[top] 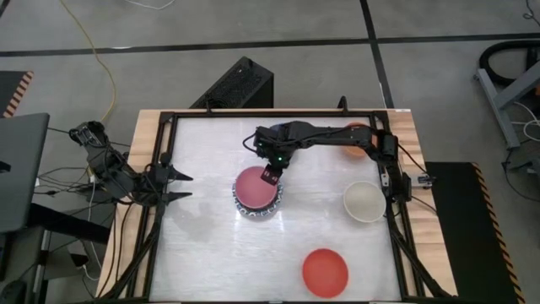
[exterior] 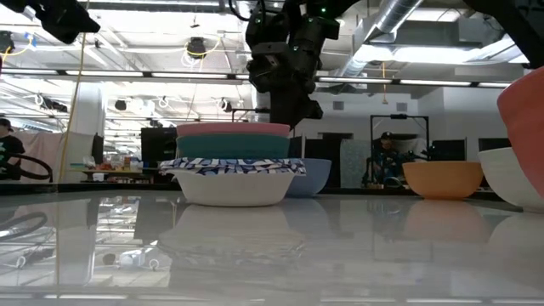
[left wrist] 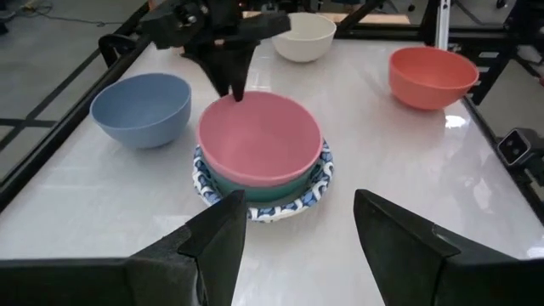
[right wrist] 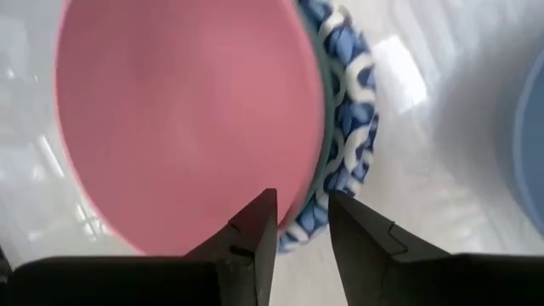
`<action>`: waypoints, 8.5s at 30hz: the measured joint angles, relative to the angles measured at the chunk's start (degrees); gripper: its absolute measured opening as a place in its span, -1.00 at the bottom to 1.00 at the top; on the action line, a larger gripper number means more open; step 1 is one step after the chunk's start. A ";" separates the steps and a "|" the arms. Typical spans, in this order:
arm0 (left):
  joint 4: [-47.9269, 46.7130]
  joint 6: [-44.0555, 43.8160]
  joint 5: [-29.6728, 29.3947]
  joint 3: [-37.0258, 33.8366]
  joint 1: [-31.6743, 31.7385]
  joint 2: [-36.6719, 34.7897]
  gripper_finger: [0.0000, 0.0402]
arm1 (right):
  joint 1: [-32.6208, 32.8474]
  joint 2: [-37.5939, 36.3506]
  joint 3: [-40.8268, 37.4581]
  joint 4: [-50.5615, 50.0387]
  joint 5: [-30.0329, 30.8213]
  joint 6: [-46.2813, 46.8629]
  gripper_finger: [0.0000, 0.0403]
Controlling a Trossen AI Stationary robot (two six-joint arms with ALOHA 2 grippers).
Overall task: Nest bowls inside each other
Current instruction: Stack the orange bowl on top of the pink bowl
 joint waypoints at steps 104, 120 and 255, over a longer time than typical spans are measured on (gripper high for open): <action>-3.48 -8.87 -0.44 0.00 0.00 0.00 0.04 | 52.46 -16.79 -34.14 4.48 21.47 54.77 -0.50; -3.48 -8.89 -0.44 0.00 0.00 0.00 0.04 | 48.87 -16.90 -34.11 5.91 18.35 52.08 -0.96; 7.27 -3.91 -4.94 -10.29 0.01 0.00 0.04 | 1.26 -4.42 -8.13 10.03 8.14 8.83 -0.66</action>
